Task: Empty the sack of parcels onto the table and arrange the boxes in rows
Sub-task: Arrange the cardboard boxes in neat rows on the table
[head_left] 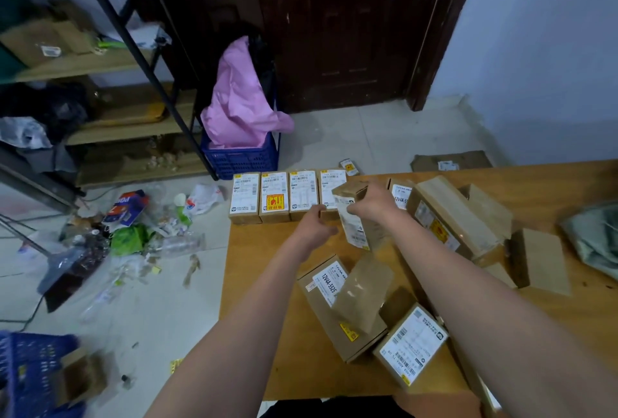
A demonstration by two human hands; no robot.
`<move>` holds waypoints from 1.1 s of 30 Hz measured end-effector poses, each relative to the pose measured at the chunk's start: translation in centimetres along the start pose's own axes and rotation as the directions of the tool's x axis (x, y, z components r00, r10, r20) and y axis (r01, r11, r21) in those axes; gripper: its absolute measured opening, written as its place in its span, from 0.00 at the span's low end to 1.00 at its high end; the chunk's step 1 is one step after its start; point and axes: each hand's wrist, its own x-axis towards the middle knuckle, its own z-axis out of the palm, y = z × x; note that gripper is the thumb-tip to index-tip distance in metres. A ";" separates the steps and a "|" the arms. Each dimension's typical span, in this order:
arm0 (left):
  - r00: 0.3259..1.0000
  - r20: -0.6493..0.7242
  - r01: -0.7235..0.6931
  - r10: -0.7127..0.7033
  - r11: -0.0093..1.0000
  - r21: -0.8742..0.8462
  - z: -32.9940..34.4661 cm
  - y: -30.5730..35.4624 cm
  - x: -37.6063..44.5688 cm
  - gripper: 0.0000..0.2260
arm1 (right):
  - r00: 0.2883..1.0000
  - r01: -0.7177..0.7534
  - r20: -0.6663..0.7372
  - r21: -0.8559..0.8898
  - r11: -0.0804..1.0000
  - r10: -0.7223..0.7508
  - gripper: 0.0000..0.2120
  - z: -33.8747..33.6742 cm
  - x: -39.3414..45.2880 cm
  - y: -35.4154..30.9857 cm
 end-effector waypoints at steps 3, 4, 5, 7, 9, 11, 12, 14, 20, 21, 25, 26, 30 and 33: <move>0.999 0.013 -0.032 0.033 0.998 -0.055 -1.2 0.1 -0.5 0.34 | 0.997 0.080 0.010 0.056 0.995 -0.081 0.35 0.1 -0.5 -1.6; 0.999 0.018 -0.041 0.042 0.996 -0.077 -1.7 0.1 -0.7 0.34 | 0.995 0.089 0.036 0.081 0.993 -0.092 0.33 0.1 -0.8 -2.1; 0.999 0.020 -0.047 0.049 0.994 -0.100 -2.2 0.0 -0.8 0.34 | 0.993 0.083 0.071 0.113 0.990 -0.091 0.28 0.2 -1.1 -2.7; 0.999 0.029 -0.035 0.040 0.988 -0.147 -3.2 -0.4 -1.1 0.33 | 0.987 0.041 0.145 0.219 0.975 -0.074 0.22 0.6 -1.4 -3.5; 0.999 0.041 -0.012 0.019 0.985 -0.170 -4.3 -1.1 -1.2 0.36 | 0.979 -0.041 0.201 0.361 0.931 -0.035 0.22 1.3 -1.5 -4.1; 0.997 0.077 0.016 -0.004 0.988 -0.157 -5.4 -2.1 -1.5 0.39 | 0.968 -0.118 0.251 0.504 0.855 -0.014 0.24 1.9 -1.7 -4.5; 0.995 0.098 0.032 -0.016 0.985 -0.167 -6.0 -2.7 -1.6 0.40 | 0.962 -0.155 0.274 0.575 0.803 -0.010 0.27 2.3 -1.8 -4.6; 0.990 0.132 0.081 -0.048 0.963 -0.258 -7.3 -4.0 -2.0 0.38 | 0.953 -0.205 0.302 0.683 0.701 -0.016 0.34 3.1 -2.0 -4.7; 0.995 0.056 0.096 -0.079 0.758 -0.645 -9.9 -7.7 -2.3 0.36 | 0.898 -0.309 0.440 0.668 0.677 -0.025 0.36 5.3 -2.2 -4.8; 0.996 0.015 0.073 -0.085 0.739 -0.670 -10.3 -8.0 -2.3 0.36 | 0.882 -0.306 0.470 0.608 0.732 -0.021 0.34 5.5 -2.3 -4.9; 0.984 -0.125 -0.007 -0.124 0.681 -0.732 -11.8 -8.7 -2.0 0.31 | 0.796 -0.283 0.605 0.364 0.887 0.005 0.20 6.3 -2.7 -4.9; 0.980 -0.151 -0.025 -0.131 0.670 -0.742 -12.1 -9.0 -1.9 0.30 | 0.781 -0.280 0.625 0.336 0.899 0.010 0.20 6.5 -2.7 -4.9; 0.974 -0.192 -0.044 -0.118 0.737 -0.675 -13.4 -10.0 -1.5 0.24 | 0.798 -0.233 0.602 0.318 0.919 -0.005 0.29 7.8 -2.6 -4.5; 0.986 -0.152 -0.016 -0.062 0.885 -0.465 -13.8 -10.4 -1.3 0.21 | 0.848 -0.124 0.528 0.294 0.948 -0.053 0.42 8.6 -2.7 -4.6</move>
